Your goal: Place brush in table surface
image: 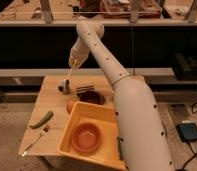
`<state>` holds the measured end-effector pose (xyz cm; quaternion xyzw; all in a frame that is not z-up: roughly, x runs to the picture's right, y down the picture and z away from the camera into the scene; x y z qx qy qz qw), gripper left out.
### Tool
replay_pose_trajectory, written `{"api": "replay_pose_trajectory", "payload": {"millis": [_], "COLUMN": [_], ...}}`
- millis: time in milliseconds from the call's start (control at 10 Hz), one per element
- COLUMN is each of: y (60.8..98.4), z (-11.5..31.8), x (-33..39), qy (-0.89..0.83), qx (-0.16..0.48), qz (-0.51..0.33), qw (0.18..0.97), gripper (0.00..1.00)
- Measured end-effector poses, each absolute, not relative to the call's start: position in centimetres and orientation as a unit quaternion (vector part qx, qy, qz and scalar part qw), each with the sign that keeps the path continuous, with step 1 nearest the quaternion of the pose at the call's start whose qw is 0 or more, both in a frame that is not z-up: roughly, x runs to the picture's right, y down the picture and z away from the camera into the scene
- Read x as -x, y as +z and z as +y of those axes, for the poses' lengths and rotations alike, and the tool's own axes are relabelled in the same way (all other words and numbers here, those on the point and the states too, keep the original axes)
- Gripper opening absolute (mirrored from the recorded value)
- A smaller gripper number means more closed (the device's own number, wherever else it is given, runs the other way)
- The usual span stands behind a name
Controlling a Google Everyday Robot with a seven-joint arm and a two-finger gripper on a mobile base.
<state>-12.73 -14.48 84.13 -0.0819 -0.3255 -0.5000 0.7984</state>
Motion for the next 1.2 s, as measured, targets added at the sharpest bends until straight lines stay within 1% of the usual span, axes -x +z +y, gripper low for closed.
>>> {"api": "replay_pose_trajectory", "payload": {"millis": [800, 1200], "y": [84.4, 86.8], "z": [-14.4, -11.3], "x": [12.5, 13.1], "qy": [-0.499, -0.501], "qx": [0.084, 0.102], "qz": [-0.326, -0.346], "qw": [0.799, 0.787], "gripper": [0.08, 0.08]}}
